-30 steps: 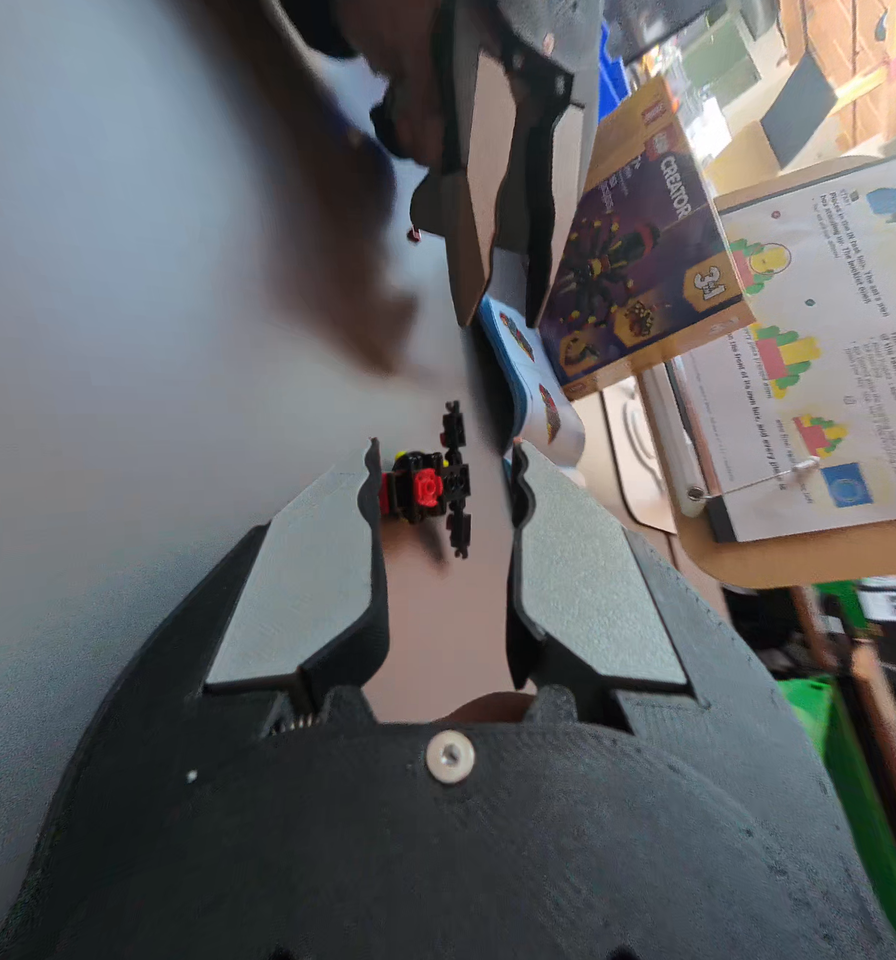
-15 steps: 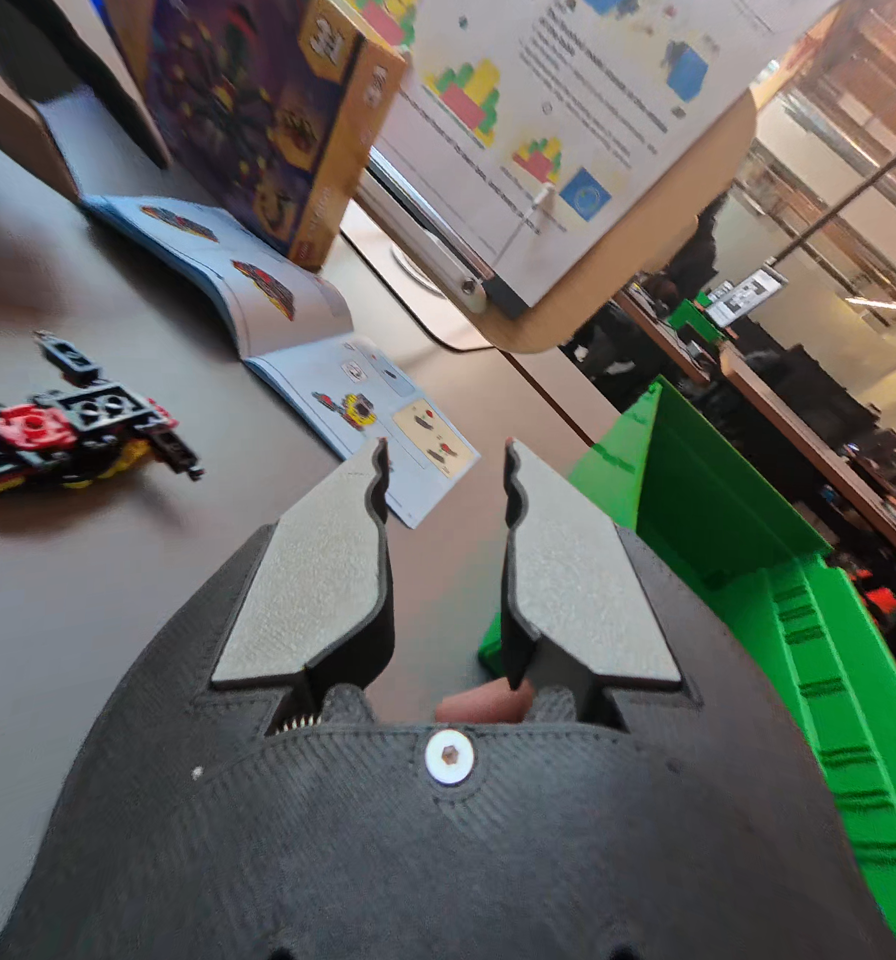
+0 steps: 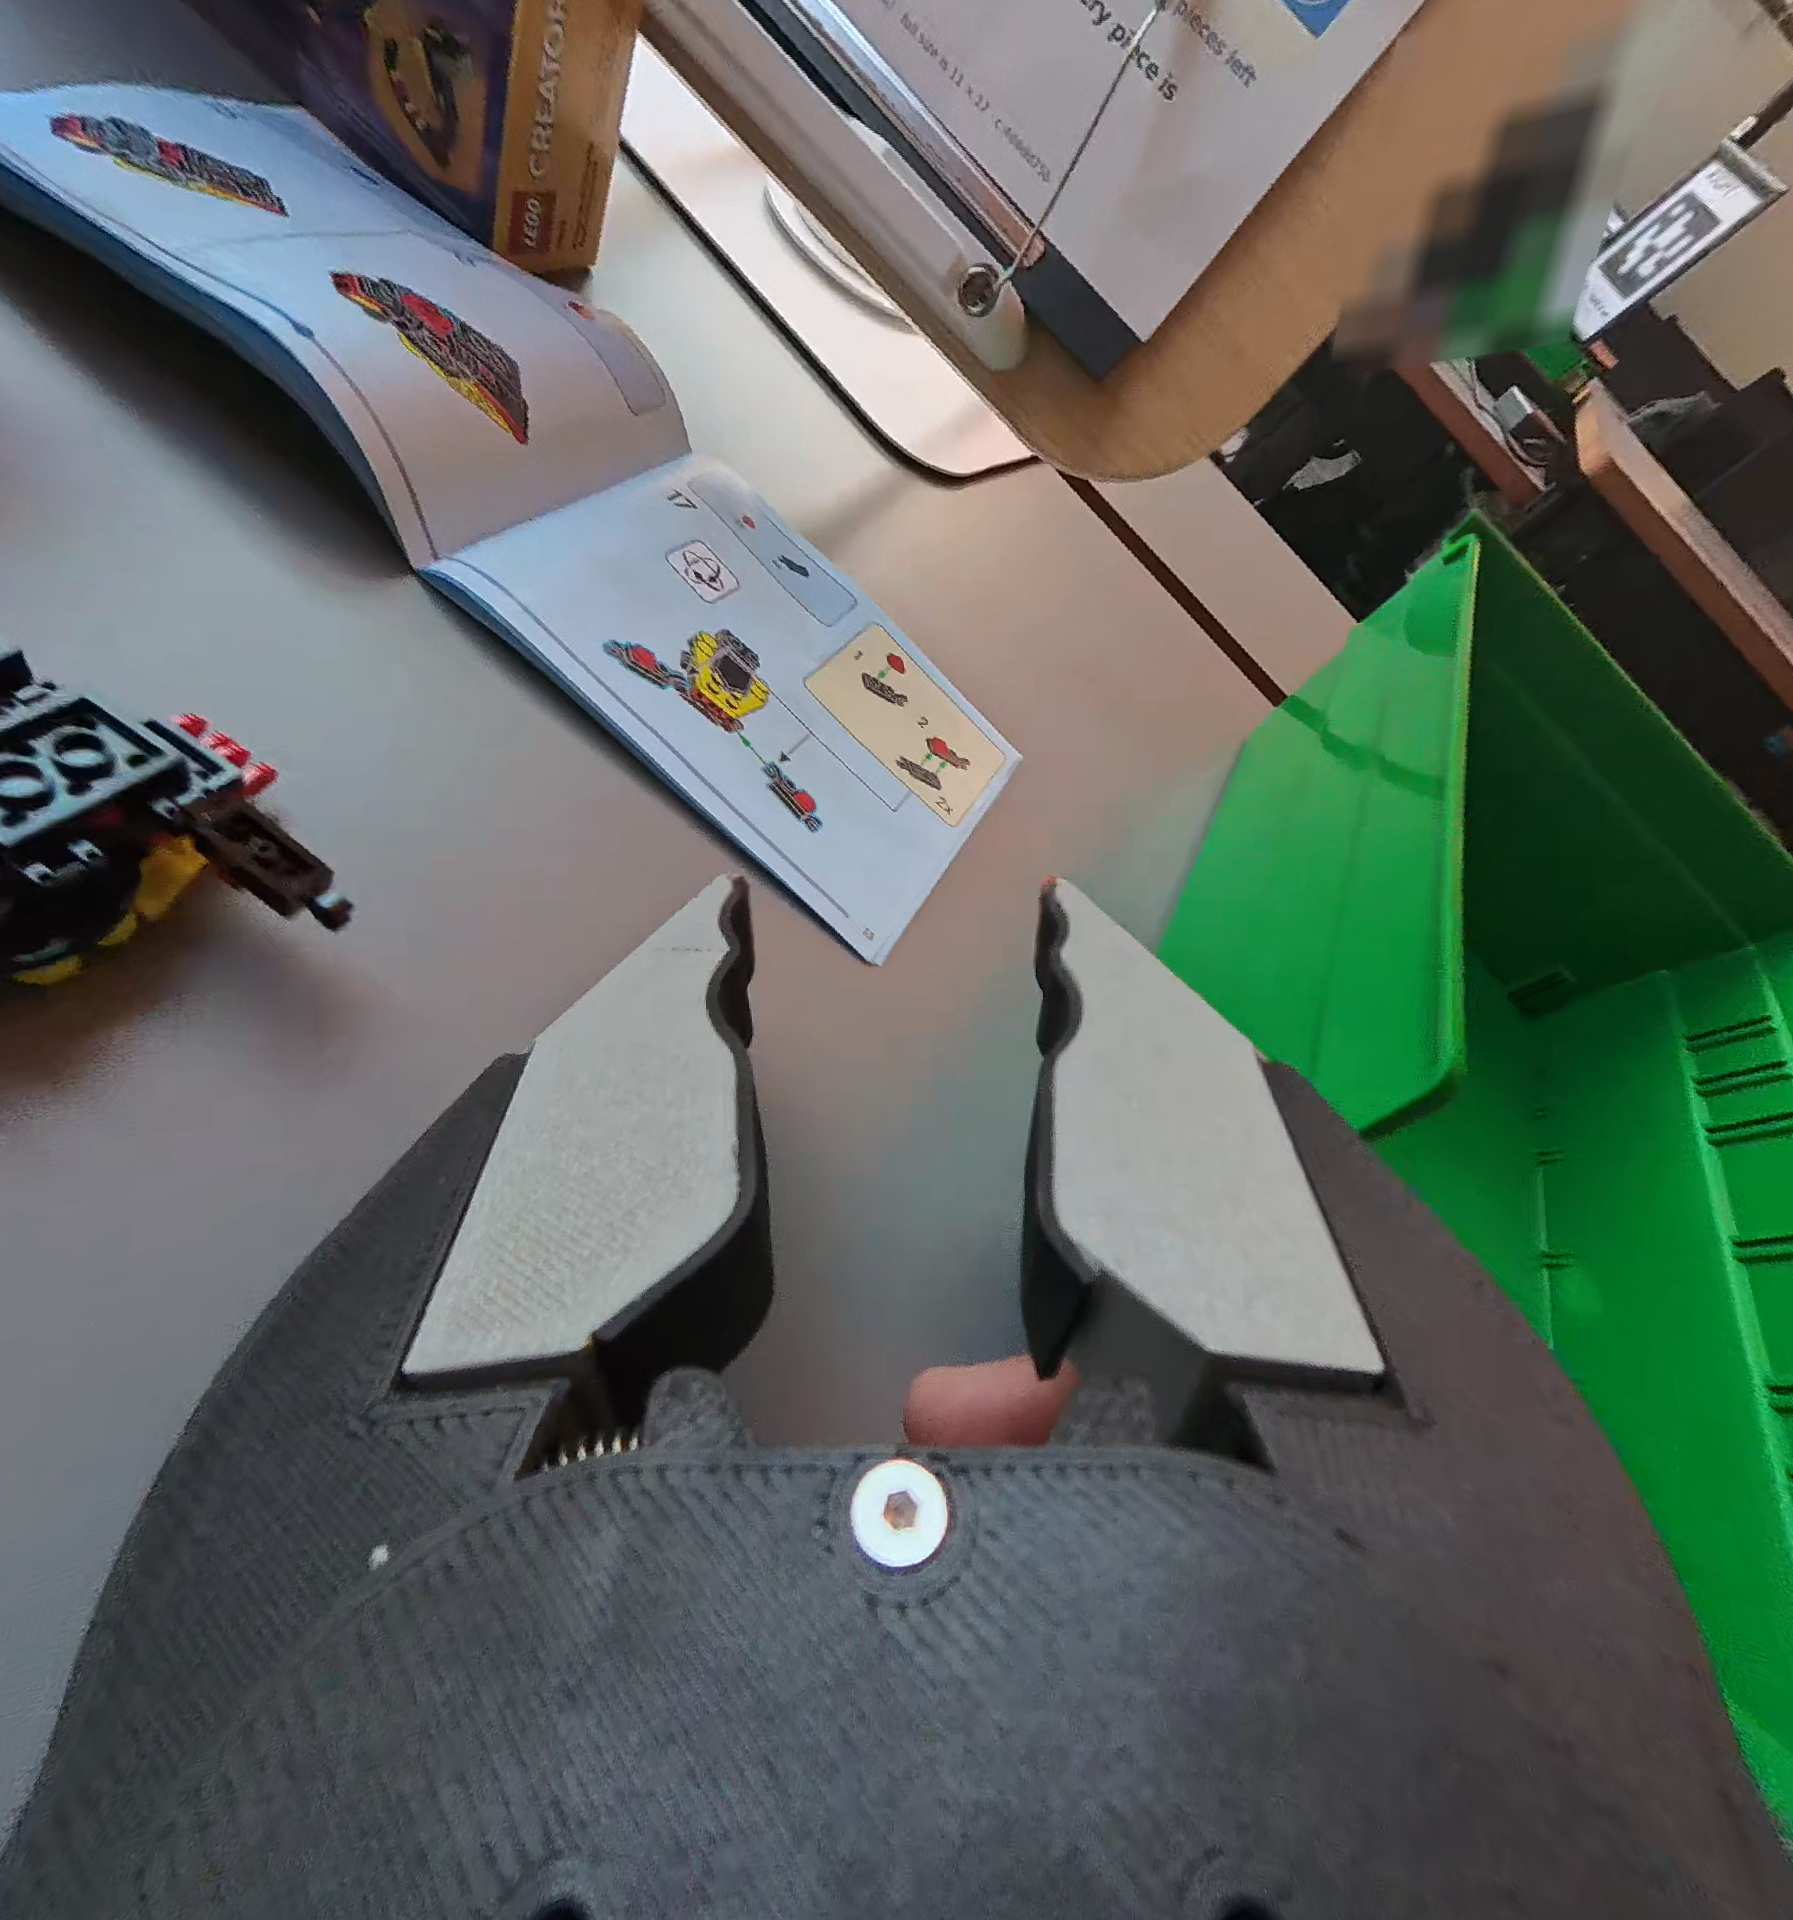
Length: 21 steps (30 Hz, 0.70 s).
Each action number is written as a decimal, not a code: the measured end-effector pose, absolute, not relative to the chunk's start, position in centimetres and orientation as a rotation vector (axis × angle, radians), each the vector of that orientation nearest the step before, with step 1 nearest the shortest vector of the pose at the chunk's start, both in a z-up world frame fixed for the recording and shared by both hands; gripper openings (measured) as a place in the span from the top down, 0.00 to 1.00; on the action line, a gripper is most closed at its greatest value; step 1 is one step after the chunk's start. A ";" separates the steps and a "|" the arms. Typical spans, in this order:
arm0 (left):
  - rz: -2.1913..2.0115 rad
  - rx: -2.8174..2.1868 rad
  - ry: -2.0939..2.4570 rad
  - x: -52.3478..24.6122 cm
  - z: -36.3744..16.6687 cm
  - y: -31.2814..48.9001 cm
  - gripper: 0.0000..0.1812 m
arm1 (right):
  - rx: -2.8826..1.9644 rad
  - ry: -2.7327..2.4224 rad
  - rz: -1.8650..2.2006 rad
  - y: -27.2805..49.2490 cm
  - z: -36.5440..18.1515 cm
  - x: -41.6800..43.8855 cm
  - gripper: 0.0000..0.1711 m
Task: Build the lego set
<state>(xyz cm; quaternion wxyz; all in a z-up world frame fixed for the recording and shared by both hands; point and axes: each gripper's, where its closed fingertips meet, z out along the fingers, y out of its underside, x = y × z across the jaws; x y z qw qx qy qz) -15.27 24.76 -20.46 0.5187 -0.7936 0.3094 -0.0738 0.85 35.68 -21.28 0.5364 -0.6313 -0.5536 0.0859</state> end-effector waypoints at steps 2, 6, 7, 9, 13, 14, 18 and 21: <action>-0.160 -1.905 0.757 -15.0 -20.7 24.8 0.80 | -1.507 -1.340 0.232 35.4 -21.4 0.0 0.67; -0.145 -1.897 0.741 -14.6 -20.4 25.0 0.80 | -1.509 -1.408 0.199 36.0 -22.4 -1.3 0.60; -0.159 -1.900 0.737 -14.4 -20.4 25.0 0.80 | -1.514 -1.432 0.194 36.2 -22.7 -1.5 0.60; -0.161 -1.902 0.745 -14.2 -20.5 25.0 0.80 | -1.529 -1.467 0.184 36.5 -23.3 -1.7 0.59; -0.123 -1.897 0.792 -13.6 -20.6 25.2 0.80 | -1.556 -1.466 0.171 37.7 -23.6 -1.9 0.64; -0.126 -1.896 0.793 -13.4 -20.5 25.3 0.80 | -1.557 -1.470 0.179 37.8 -23.6 -2.1 0.64; -0.144 -1.877 0.801 -12.8 -20.2 25.4 0.81 | -1.572 -1.489 0.207 38.0 -23.8 -2.8 0.67; -0.139 -1.891 0.819 -12.7 -20.6 25.5 0.81 | -1.585 -1.513 0.228 37.8 -24.1 -3.0 0.74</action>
